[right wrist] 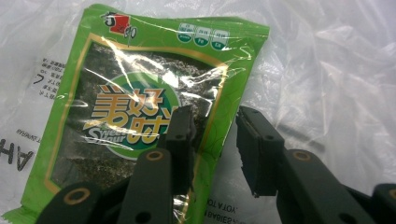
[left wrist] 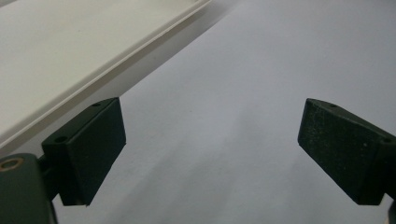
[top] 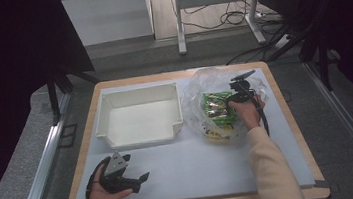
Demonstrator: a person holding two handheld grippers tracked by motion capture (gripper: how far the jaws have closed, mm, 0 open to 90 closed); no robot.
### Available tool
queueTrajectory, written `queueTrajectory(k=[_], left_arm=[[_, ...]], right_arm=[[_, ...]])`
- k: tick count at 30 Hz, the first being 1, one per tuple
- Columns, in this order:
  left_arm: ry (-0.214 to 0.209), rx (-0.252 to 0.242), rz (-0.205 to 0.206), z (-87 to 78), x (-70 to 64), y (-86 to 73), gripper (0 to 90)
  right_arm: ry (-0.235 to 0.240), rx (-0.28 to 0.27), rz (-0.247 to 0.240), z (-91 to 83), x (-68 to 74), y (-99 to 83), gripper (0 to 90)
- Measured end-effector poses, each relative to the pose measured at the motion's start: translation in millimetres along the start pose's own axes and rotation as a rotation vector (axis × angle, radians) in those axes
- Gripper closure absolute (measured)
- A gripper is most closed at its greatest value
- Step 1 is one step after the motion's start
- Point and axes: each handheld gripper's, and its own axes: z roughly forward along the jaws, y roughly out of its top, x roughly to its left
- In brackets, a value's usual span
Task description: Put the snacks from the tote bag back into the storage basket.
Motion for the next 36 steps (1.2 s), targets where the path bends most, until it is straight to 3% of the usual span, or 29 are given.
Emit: queueTrajectory(k=[16,18,26,36], left_arm=[[-0.001,0.0,0.001,-0.1,-0.7,0.0,7.8],[0.0,-0.001,0.001,-0.1,-0.9,0.0,7.8],[0.002,-0.002,0.001,-0.3,-0.4,0.0,7.8],[0.002,-0.002,0.0,-0.5,0.5,0.0,7.8]], right_arm=[[-0.025,0.031,0.048,4.2,9.0,0.2,81.0],[-0.067,0.027,0.025,4.5,15.0,0.5,83.6],[-0.135,0.039,-0.026,4.5,26.0,2.5,87.8],[-0.088,0.006,-0.007,-2.2,21.7,2.1,89.4]])
